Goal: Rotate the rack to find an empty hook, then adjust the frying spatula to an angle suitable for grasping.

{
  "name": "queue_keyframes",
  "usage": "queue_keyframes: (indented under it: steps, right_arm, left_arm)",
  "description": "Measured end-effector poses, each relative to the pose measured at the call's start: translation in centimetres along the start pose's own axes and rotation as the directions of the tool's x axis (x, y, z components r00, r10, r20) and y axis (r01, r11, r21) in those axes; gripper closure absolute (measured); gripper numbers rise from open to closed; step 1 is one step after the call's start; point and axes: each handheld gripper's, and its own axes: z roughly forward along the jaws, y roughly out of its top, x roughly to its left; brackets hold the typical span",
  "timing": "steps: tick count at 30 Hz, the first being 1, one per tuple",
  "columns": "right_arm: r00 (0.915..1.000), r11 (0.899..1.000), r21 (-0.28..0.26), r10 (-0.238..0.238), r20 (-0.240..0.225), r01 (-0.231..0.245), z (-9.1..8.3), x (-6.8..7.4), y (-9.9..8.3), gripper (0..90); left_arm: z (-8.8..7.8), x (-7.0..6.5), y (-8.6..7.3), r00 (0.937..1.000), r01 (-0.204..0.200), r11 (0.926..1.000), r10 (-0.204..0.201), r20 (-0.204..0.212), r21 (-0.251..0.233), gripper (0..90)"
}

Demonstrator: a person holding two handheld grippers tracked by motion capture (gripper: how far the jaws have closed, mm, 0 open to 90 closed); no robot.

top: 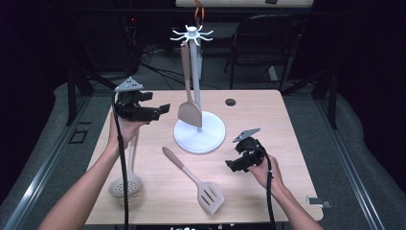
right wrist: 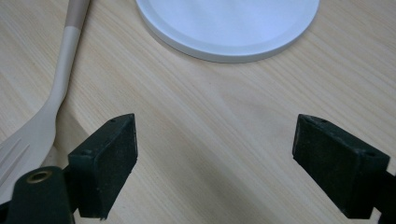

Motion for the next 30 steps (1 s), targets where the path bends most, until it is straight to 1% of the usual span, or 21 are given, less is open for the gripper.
queue_keyframes:
  steps: [4, 5, 8, 11, 13, 14, 15, 16, 18, 19, 20, 21, 22, 23, 25, 27, 29, 30]
  right_arm:
    - [1.0, 1.0, 0.002, 0.001, 0.003, -0.001, 0.1, 0.1, 0.0, 13.7]
    - [1.0, 1.0, 0.005, -0.001, 0.002, 0.001, 0.1, 0.1, 0.0, 13.7]
    - [1.0, 1.0, 0.002, 0.0, -0.006, 0.0, 0.1, 0.1, 0.0, 13.6]
    - [1.0, 1.0, 0.004, -0.006, -0.002, 0.006, 0.1, 0.1, 0.0, 13.5]
    - [0.9999, 1.0, 0.003, -0.011, -0.005, 0.011, 0.1, 0.2, 0.0, 13.5]
    - [0.9999, 1.0, 0.002, -0.012, -0.008, 0.012, 0.1, 0.2, 0.0, 13.6]
    - [0.9998, 1.0, 0.013, -0.021, -0.004, 0.021, 0.1, 0.2, 0.1, 13.5]
    - [0.9998, 1.0, 0.009, -0.017, -0.009, 0.017, 0.2, 0.3, 0.0, 13.5]
    - [0.9998, 1.0, 0.005, -0.012, -0.015, 0.012, 0.2, 0.3, 0.0, 13.4]
    - [0.9998, 1.0, 0.007, -0.012, -0.016, 0.012, 0.2, 0.3, 0.0, 13.3]
    - [0.9998, 1.0, 0.006, -0.011, -0.019, 0.011, 0.2, 0.3, 0.0, 13.1]
    - [0.9997, 1.0, 0.005, -0.01, -0.02, 0.01, 0.2, 0.3, 0.0, 13.0]
    - [0.9998, 1.0, 0.006, -0.009, -0.02, 0.009, 0.2, 0.3, 0.0, 13.0]
    - [0.9998, 1.0, 0.01, -0.016, -0.011, 0.016, 0.2, 0.4, 0.0, 12.8]
    - [0.9997, 1.0, 0.007, -0.016, -0.021, 0.016, 0.2, 0.5, 0.0, 12.7]
    - [0.9992, 1.0, 0.006, -0.023, -0.034, 0.023, 0.1, 0.7, 0.0, 12.8]
    - [0.9989, 1.0, 0.002, -0.026, -0.039, 0.026, 0.1, 1.0, 0.0, 13.3]
    - [0.9986, 1.0, 0.0, -0.026, -0.046, 0.026, 0.1, 1.1, 0.0, 14.2]
  left_arm:
    - [0.5, 0.0, -1.8, 0.9999, 0.014, 0.9995, -0.014, 0.0, 0.029, 15.5]
    - [0.7, -0.1, -2.4, 0.9998, 0.018, 0.9989, -0.018, 0.003, 0.044, 15.2]
    - [1.0, -0.2, -3.7, 0.9995, 0.032, 0.9974, -0.033, 0.005, 0.064, 13.4]
    - [1.3, -0.4, -5.0, 0.9986, 0.051, 0.9947, -0.052, 0.009, 0.09, 8.9]
    - [1.5, -0.7, -5.8, 0.9973, 0.067, 0.9924, -0.07, 0.022, 0.103, 6.1]
    - [1.5, -0.9, -6.1, 0.9972, 0.067, 0.9917, -0.07, 0.026, 0.109, 4.4]
    - [1.6, -1.1, -6.3, 0.9971, 0.067, 0.9912, -0.071, 0.028, 0.114, 3.1]
    - [1.6, -1.2, -6.6, 0.9974, 0.065, 0.9917, -0.068, 0.023, 0.111, 2.3]
    - [1.6, -1.4, -7.3, 0.998, 0.059, 0.991, -0.061, 0.015, 0.121, 1.0]
    - [1.7, -1.5, -7.6, 0.9977, 0.064, 0.9898, -0.066, 0.012, 0.127, 0.3]
    - [1.7, -1.5, -8.0, 0.9967, 0.079, 0.988, -0.081, 0.012, 0.133, 0.0]
    - [1.8, -1.3, -8.4, 0.9952, 0.091, 0.9856, -0.095, 0.023, 0.143, 0.0]
    - [1.9, -1.2, -8.8, 0.9944, 0.098, 0.9841, -0.103, 0.025, 0.148, 0.0]
    - [1.9, -1.2, -9.1, 0.9937, 0.107, 0.9827, -0.11, 0.018, 0.151, 0.0]
    - [1.9, -1.1, -9.6, 0.9911, 0.126, 0.9789, -0.131, 0.021, 0.161, 0.0]
    - [1.8, -1.2, -10.0, 0.9892, 0.141, 0.9779, -0.146, 0.019, 0.154, 0.0]
    - [1.7, -1.4, -10.4, 0.9891, 0.143, 0.9774, -0.147, 0.013, 0.156, 0.0]
    - [1.6, -1.5, -10.7, 0.9887, 0.147, 0.9778, -0.15, 0.006, 0.15, 0.0]
